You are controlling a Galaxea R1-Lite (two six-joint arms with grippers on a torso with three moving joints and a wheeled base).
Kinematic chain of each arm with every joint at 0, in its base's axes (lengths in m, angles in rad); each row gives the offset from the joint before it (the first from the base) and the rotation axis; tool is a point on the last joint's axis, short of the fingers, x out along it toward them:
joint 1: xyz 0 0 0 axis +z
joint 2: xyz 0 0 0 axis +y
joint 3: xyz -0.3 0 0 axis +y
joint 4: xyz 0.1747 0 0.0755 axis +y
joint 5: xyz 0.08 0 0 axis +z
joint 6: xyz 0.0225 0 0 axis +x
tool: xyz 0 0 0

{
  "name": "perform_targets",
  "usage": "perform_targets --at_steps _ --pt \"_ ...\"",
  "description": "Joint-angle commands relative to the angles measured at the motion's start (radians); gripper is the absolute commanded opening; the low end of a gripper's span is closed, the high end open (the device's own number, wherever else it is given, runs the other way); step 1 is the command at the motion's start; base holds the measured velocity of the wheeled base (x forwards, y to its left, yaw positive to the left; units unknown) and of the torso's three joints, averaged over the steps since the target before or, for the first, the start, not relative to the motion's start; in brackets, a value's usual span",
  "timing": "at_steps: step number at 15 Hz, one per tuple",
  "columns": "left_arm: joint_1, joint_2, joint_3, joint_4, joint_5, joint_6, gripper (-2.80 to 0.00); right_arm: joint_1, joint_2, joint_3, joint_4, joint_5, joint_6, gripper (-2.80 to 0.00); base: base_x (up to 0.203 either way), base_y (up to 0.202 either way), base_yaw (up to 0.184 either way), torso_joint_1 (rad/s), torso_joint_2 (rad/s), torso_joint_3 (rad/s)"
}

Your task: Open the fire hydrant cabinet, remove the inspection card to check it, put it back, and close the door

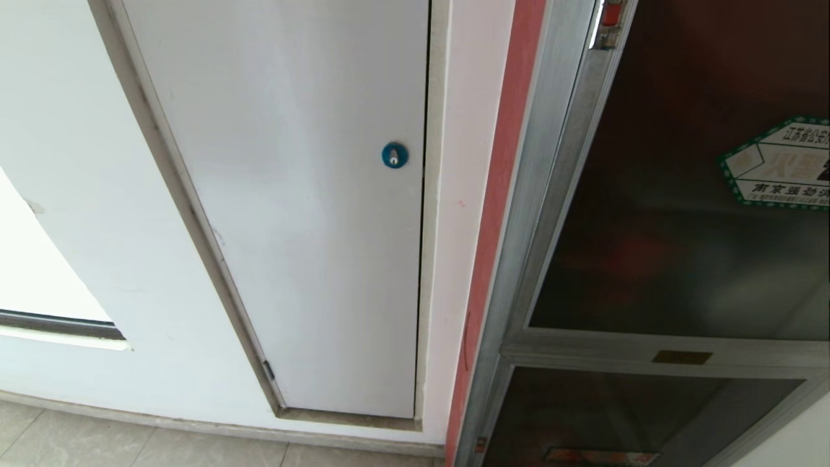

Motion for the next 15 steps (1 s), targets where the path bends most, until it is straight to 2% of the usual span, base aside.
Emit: perform_targets --at_steps 1,15 --pt "0.0 0.0 0.0 0.0 0.0 -0.001 -2.8 0.0 0.002 0.0 0.0 0.0 0.001 -2.8 0.0 0.0 0.0 0.0 0.0 0.0" --pt "0.0 0.0 0.0 0.001 0.0 -0.001 -2.8 0.0 0.002 0.0 0.0 0.01 -0.038 -2.8 0.0 0.0 0.0 0.0 0.0 0.0"
